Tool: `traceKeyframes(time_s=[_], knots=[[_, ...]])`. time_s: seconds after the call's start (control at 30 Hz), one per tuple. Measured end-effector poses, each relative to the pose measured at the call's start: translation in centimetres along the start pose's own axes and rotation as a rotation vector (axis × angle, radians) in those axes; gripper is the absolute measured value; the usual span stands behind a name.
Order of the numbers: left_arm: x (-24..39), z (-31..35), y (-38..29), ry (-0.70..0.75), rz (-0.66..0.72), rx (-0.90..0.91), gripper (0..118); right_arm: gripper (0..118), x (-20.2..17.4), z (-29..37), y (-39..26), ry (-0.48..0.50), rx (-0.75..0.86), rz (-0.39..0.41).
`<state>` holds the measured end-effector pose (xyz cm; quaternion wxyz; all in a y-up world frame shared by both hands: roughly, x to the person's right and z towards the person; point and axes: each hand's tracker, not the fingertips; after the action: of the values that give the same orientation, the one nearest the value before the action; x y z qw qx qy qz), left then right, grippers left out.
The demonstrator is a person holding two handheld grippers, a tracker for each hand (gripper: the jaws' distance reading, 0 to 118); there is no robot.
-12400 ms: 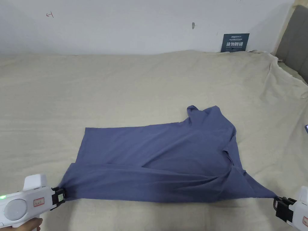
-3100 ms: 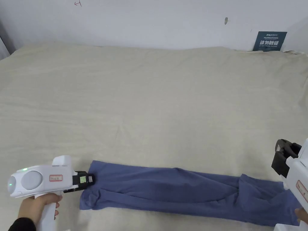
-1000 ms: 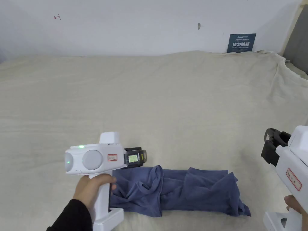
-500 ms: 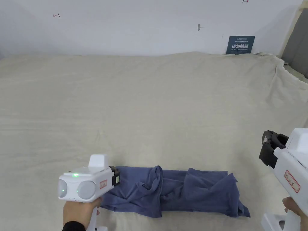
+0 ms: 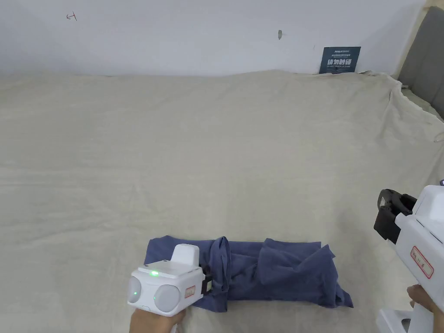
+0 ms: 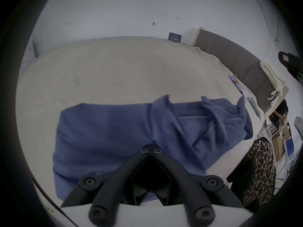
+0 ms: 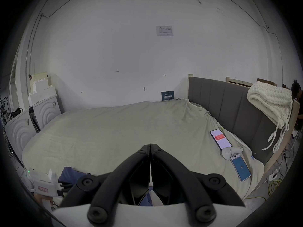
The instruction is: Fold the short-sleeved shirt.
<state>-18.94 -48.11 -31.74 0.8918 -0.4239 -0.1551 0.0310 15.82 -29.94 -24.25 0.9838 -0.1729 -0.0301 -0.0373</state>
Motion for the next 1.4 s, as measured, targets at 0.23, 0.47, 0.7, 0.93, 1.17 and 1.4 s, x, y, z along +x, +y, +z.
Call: traceKeyframes(time_s=[0.23, 0.47, 0.7, 0.93, 1.17, 1.4], knots=[[3.6, -1.4, -0.1, -0.058, -0.015, -0.018, 0, 0, 0.4, 0.1, 0.0, -0.005, 0.0, -0.002], [3.3, -1.3, 0.0, -0.071, 0.01, -0.026, 0, 0, 0.8, 0.4, 0.1, -0.016, 0.002, 0.0], [0.9, 3.1, 3.3, -0.148, 0.091, 0.047, 0, 0, 0.6, 0.3, 0.7, -0.01, 0.004, 0.012], [-7.5, 7.7, 6.8, -0.168, 0.23, 0.062, 0, 0, -0.3, -0.1, 1.2, 0.007, 0.014, 0.018], [-14.4, 8.6, 7.3, -0.141, 0.327, 0.016, 20, 0, -1.3, -0.9, 1.1, 0.02, 0.005, 0.024], [-16.6, 5.3, 5.6, -0.166, 0.382, -0.121, 95, 0, -2.1, -1.7, 0.7, 0.028, -0.019, 0.032]])
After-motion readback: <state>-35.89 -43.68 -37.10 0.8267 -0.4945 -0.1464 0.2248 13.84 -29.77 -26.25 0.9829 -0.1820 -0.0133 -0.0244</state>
